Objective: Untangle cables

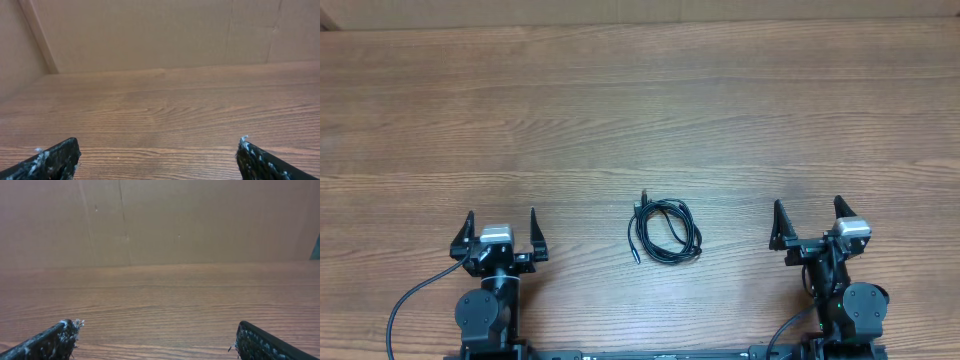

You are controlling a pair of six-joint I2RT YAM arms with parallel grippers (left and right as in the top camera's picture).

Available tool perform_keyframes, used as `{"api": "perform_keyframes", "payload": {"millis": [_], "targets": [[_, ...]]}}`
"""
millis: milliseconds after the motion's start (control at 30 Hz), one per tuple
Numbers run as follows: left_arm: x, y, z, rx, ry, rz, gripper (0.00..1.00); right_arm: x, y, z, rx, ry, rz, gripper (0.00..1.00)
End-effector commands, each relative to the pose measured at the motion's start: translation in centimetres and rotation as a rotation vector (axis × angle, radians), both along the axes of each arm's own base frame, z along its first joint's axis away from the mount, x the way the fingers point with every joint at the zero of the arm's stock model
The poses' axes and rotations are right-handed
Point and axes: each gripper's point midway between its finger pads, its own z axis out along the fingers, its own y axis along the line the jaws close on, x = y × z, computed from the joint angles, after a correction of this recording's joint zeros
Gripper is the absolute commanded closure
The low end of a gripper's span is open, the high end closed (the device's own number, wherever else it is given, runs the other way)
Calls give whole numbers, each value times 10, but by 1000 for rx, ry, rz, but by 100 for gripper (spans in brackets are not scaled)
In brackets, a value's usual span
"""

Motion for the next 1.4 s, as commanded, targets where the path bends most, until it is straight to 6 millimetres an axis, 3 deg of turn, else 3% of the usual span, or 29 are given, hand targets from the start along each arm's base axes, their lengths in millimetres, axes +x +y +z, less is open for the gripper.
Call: {"api": "perform_keyframes", "payload": {"millis": [0, 233, 333, 500, 833, 1033, 1167, 1367], "targets": [[-1, 11, 2, 34, -7, 57, 0, 0, -2, -3, -6, 1, -12, 0], [0, 4, 4, -96, -30, 26, 0, 0, -2, -3, -6, 1, -12, 0], [0, 3, 13, -302, -79, 31, 0, 0, -2, -3, -6, 1, -12, 0], [-4, -6, 65, -424, -264, -49, 0, 0, -2, -3, -6, 1, -12, 0], [-34, -19, 160, -412, -487, -173, 0, 0, -3, -3, -7, 0, -14, 0], [-35, -28, 163, -406, -486, -228, 0, 1, -12, 3, -1, -23, -69, 0], [-37, -35, 166, -413, -490, -272, 0, -2, 15, 14, 1, -63, 87, 0], [-46, -65, 170, -356, -452, -442, 0, -14, 26, 59, -8, -155, 154, 0]]}}
